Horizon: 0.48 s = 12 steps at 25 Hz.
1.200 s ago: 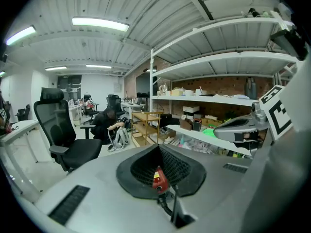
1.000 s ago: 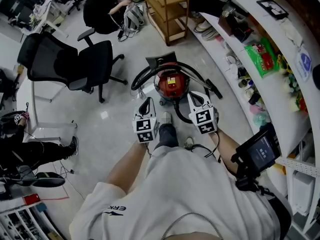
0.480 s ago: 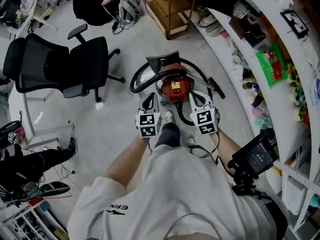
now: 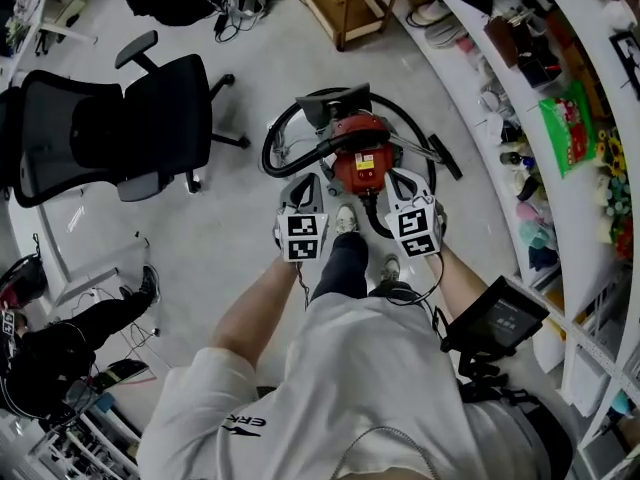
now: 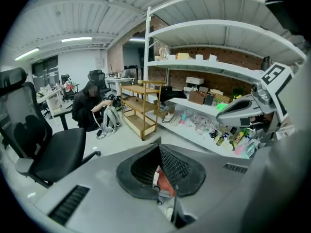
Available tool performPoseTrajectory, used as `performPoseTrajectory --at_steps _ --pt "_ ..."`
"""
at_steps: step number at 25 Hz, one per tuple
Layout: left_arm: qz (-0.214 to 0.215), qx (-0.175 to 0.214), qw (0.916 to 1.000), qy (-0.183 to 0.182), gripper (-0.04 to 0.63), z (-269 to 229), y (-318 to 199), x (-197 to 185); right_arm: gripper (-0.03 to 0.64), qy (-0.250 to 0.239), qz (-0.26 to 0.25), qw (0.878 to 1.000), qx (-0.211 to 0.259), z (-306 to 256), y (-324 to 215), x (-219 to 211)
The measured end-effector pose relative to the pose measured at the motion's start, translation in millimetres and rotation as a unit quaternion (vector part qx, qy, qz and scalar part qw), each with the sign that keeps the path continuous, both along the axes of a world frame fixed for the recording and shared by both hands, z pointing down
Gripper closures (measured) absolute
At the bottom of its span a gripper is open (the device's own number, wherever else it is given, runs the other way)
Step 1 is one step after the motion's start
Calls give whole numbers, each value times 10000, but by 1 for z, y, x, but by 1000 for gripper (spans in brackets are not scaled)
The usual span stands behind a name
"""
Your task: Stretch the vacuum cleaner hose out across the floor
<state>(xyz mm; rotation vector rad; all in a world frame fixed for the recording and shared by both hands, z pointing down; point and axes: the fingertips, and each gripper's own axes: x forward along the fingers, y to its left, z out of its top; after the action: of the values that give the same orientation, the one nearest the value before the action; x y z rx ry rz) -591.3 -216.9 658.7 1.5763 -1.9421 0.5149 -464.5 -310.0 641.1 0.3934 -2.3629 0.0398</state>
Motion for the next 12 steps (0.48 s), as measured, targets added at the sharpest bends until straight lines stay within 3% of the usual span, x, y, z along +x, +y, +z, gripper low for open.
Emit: performPoseTrajectory --at_steps 12 --pt "817 -593 9948 -92 592 122 -17 -37 615 704 -600 9957 -48 103 -15 -50"
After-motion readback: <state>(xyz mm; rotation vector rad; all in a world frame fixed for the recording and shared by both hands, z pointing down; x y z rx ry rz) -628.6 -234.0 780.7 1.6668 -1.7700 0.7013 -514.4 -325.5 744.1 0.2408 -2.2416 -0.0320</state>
